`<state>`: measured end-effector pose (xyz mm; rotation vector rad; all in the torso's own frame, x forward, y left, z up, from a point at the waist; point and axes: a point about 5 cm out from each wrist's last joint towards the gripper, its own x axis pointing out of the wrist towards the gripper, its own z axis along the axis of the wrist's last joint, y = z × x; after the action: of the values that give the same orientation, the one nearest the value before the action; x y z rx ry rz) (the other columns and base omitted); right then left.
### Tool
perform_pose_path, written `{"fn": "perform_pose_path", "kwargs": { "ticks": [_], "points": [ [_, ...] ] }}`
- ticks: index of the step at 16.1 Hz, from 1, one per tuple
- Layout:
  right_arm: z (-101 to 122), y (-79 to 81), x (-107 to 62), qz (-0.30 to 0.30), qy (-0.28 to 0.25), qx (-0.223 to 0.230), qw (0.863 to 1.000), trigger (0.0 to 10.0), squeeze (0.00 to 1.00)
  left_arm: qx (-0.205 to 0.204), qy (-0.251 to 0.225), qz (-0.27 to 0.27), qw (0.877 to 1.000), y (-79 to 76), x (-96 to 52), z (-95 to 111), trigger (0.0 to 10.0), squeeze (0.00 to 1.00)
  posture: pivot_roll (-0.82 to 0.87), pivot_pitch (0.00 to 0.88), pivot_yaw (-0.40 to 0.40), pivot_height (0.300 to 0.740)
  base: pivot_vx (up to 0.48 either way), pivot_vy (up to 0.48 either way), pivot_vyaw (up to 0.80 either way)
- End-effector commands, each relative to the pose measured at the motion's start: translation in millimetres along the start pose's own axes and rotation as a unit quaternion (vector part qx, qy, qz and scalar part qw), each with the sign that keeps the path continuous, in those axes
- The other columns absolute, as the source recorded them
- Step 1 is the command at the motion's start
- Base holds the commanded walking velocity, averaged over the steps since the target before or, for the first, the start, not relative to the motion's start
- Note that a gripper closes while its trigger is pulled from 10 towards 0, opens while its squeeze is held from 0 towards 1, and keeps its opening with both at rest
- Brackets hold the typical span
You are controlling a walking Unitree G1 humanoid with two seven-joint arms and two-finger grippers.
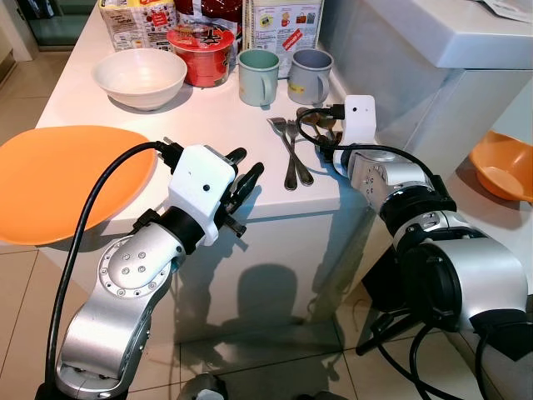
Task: Setting the table
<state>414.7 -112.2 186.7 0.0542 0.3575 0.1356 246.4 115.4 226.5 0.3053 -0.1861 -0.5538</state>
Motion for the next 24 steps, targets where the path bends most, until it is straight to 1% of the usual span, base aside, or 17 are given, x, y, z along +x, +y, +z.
{"fn": "perform_pose_path", "kwargs": {
  "ticks": [1, 8, 12, 13, 15, 16, 18, 19, 21, 24],
  "points": [
    [-20, 2.2, 1.0, 0.009, 0.047, 0.016, 0.999, 0.0, 0.0, 0.0, -0.003, -0.01, 1.0, -3.5, -0.1, 2, 10.0, 0.0, 0.1, 0.126, -0.079, 0.74, 0.0, 0.0, 0.0],
    [-12, 7.1, 0.8, 0.022, 0.039, 0.014, 0.999, 0.0, 0.0, 0.0, -0.004, -0.004, 1.0, -2.0, 2.5, 3, 10.0, 0.0, 0.09, 0.121, -0.083, 0.74, 0.0, 0.0, 0.0],
    [-5, 17.5, 0.7, 0.051, 0.023, 0.005, 0.998, 0.0, 0.0, 0.001, -0.009, 0.005, 1.0, 0.9, 6.1, 3, 10.0, 0.0, 0.08, 0.103, -0.084, 0.74, 0.0, 0.0, 0.0],
    [-2, 22.2, 0.5, 0.062, 0.017, -0.005, 0.998, 0.0, 0.0, 0.002, -0.012, 0.009, 1.0, 2.6, 7.7, 4, 10.0, 0.0, 0.08, 0.094, -0.085, 0.74, 0.0, 0.0, 0.0],
    [6, 27.1, -0.3, 0.064, -0.003, -0.029, 0.998, 0.0, 0.0, 0.006, -0.019, 0.017, 1.0, 6.3, 9.7, 6, 10.0, 0.0, 0.09, 0.078, -0.084, 0.74, 0.0, 0.0, 0.0],
    [7, 27.4, -0.4, 0.063, -0.006, -0.033, 0.997, 0.0, 0.0, 0.006, -0.02, 0.018, 1.0, 7.1, 10.3, 6, 10.0, 0.0, 0.09, 0.075, -0.084, 0.74, 0.0, 0.0, 0.0],
    [15, 29.5, -1.4, 0.058, -0.022, -0.056, 0.996, 0.0, 0.0, 0.008, -0.024, 0.023, 0.999, 10.5, 11.0, 7, 10.0, 0.0, 0.1, 0.066, -0.085, 0.74, 0.0, 0.0, 0.0],
    [20, 30.3, -2.4, 0.052, -0.032, -0.076, 0.995, 0.0, 0.0, 0.01, -0.026, 0.028, 0.999, 12.4, 11.7, 7, 10.0, 0.0, 0.1, 0.057, -0.084, 0.74, 0.0, 0.0, 0.0],
    [22, 29.3, -4.0, 0.038, -0.039, -0.098, 0.994, 0.0, 0.0, 0.011, -0.029, 0.032, 0.999, 13.2, 12.6, 8, 10.0, 0.0, 0.09, 0.047, -0.081, 0.74, 0.0, 0.0, 0.0],
    [22, 29.8, -5.5, 0.035, -0.046, -0.107, 0.993, 0.0, 0.0, 0.012, -0.031, 0.032, 0.999, 14.7, 15.2, 7, 10.0, 0.0, 0.09, 0.034, -0.062, 0.74, 0.0, 0.0, 0.0]
  ]
}}
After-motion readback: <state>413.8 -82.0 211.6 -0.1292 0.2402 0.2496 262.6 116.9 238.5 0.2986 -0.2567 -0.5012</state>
